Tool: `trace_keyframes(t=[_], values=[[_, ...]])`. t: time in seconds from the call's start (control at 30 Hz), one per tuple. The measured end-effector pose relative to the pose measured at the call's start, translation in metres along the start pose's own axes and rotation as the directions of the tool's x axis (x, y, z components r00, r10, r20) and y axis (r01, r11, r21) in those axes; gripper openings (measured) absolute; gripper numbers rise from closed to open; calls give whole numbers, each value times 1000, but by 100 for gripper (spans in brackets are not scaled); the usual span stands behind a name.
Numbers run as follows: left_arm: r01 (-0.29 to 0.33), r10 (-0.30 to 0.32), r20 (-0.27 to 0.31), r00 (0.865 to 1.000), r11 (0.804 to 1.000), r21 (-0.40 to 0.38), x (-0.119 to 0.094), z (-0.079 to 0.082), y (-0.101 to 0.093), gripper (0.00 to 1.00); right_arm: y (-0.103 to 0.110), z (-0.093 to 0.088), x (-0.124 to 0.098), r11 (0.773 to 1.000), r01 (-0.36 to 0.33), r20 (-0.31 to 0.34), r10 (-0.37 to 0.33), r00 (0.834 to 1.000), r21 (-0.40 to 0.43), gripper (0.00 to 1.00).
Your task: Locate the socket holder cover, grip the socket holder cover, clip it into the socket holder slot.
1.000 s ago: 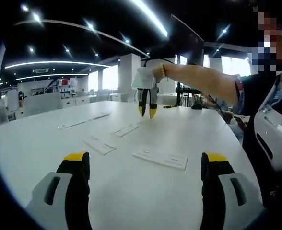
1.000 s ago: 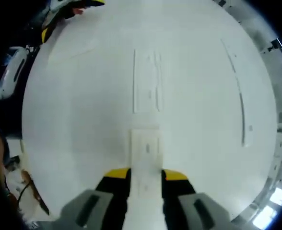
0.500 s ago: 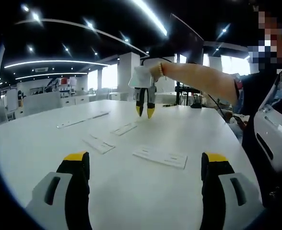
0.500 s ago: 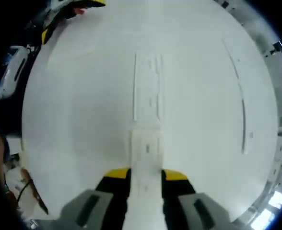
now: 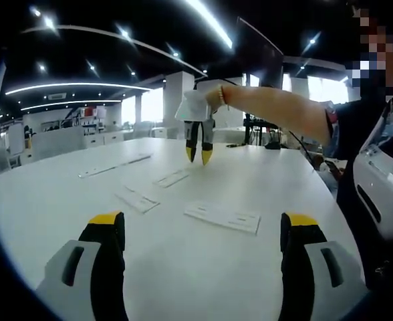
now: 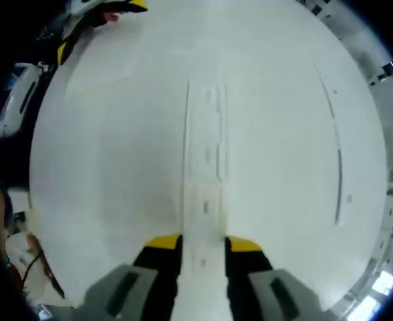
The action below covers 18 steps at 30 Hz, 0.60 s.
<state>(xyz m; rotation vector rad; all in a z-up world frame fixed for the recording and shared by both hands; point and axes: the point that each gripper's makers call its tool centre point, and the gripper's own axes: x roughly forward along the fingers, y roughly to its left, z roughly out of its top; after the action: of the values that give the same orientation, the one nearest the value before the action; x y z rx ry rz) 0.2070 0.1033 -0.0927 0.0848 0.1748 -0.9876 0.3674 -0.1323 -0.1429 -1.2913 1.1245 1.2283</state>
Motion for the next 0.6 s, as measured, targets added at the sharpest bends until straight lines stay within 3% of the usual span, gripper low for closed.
trace_keyframes(t=[0.6], values=[[0,0,-6,1000,1000,4,1,0,-1,95,3,5,3,1000,-14,-6,14,1000,-6,27]])
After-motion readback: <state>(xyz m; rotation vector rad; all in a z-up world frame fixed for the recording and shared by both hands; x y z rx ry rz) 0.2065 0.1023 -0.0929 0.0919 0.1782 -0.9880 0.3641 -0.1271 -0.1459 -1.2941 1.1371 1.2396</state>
